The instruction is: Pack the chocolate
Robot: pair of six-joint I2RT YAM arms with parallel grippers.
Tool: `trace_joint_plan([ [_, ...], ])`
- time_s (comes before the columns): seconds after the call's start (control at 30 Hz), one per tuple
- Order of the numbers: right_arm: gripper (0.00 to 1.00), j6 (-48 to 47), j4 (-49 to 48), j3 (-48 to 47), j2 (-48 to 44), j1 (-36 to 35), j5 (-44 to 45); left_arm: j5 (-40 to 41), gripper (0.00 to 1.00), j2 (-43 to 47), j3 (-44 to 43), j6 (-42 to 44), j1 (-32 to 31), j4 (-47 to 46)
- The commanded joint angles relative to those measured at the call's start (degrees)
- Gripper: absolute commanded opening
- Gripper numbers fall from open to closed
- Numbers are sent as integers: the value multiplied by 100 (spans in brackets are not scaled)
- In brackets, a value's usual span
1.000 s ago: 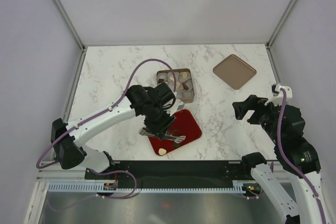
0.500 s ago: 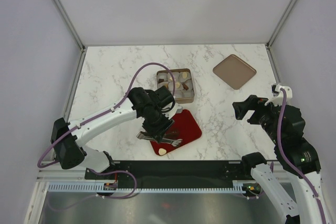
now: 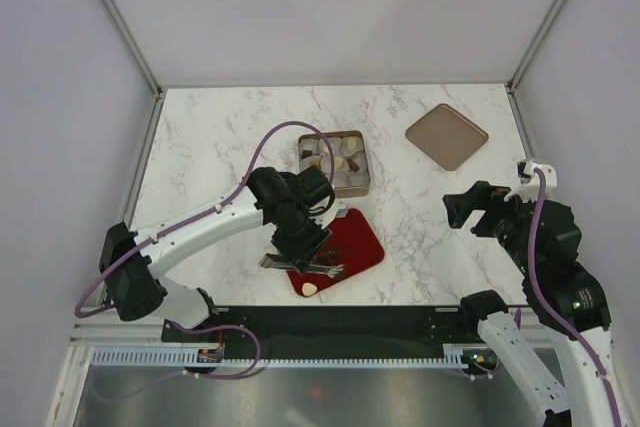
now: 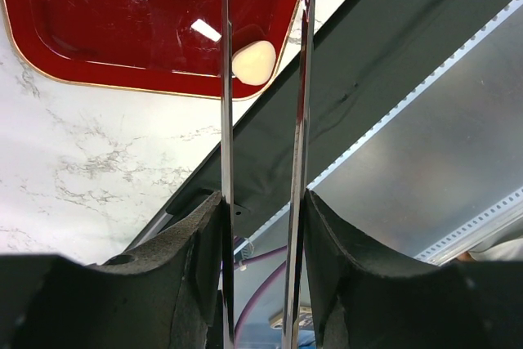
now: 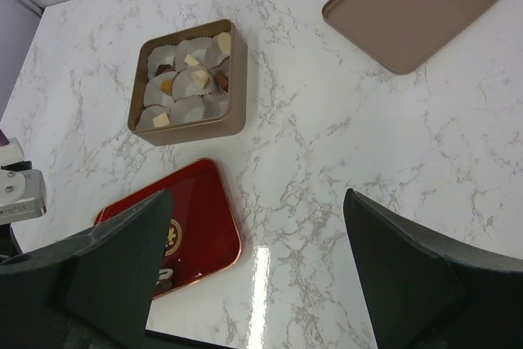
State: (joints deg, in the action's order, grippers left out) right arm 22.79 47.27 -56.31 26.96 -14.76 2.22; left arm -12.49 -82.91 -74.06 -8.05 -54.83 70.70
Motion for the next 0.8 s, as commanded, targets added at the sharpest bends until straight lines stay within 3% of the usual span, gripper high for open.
trace_joint_plan([
  [0.0,94,-2,-130,-20,-42,9,7,-25,48,-58,-3,-109,-19,-21],
  [0.4,95,-29,-112,-11,-77,0,42,115,48,-14,-38,-214,-19,120],
  [0.77,94,-46,-104,-11,-94,0,68,-289,49,-93,-249,-65,-19,269],
])
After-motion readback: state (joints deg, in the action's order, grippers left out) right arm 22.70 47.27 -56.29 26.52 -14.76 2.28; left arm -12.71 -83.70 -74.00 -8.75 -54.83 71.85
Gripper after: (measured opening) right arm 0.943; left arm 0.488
